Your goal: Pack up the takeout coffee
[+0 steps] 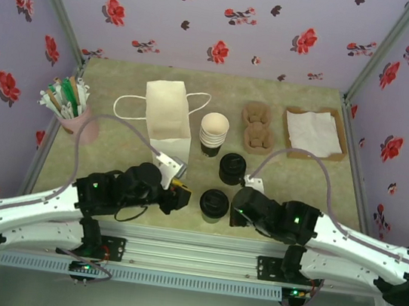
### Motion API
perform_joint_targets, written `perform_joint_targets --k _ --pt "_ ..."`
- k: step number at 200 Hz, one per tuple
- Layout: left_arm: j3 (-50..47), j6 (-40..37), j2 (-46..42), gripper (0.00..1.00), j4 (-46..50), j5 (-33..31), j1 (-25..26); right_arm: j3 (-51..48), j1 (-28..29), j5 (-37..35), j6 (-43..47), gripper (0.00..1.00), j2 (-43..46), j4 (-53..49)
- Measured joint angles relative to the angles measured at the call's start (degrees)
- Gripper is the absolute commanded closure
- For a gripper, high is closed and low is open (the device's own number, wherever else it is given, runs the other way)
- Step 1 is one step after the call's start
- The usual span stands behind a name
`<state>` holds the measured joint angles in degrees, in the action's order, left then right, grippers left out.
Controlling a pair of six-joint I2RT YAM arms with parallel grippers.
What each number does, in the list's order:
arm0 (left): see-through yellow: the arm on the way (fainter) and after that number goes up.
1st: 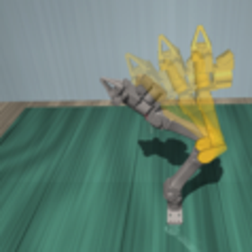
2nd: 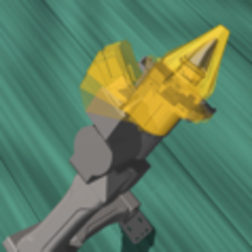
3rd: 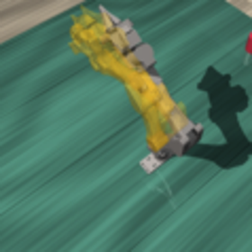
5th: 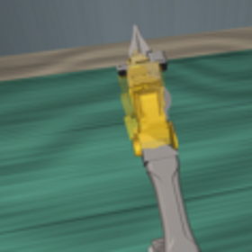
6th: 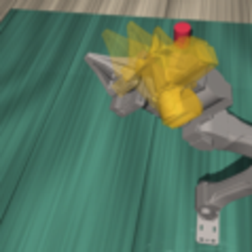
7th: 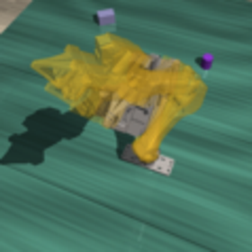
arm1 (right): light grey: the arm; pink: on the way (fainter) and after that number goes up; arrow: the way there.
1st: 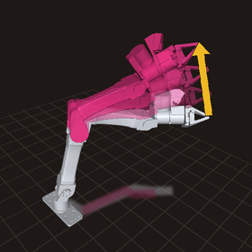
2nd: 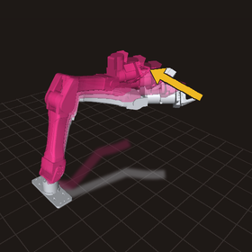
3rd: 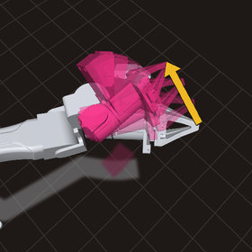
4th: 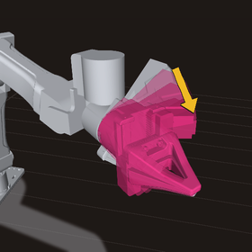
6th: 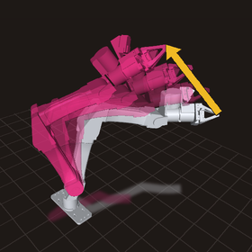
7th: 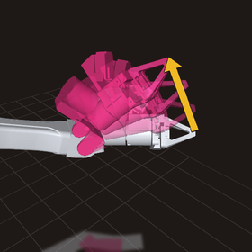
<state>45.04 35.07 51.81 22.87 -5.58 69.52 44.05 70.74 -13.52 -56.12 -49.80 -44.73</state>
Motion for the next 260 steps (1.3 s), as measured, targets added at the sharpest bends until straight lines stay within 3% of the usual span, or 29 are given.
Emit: perform_joint_targets --k 42,96,260 --pt "0.50 0.42 4.50 0.58 0.39 0.00 0.61 -5.46 -0.72 2.05 -4.04 0.97 1.88 4.07" --pt "1.09 0.37 6.16 0.51 0.33 0.00 0.61 -11.08 -5.75 6.25 -5.44 0.94 1.79 8.63" --pt "1.09 0.31 8.96 0.47 -1.20 0.02 0.61 -8.94 -16.98 14.64 2.23 0.94 -8.09 14.60"
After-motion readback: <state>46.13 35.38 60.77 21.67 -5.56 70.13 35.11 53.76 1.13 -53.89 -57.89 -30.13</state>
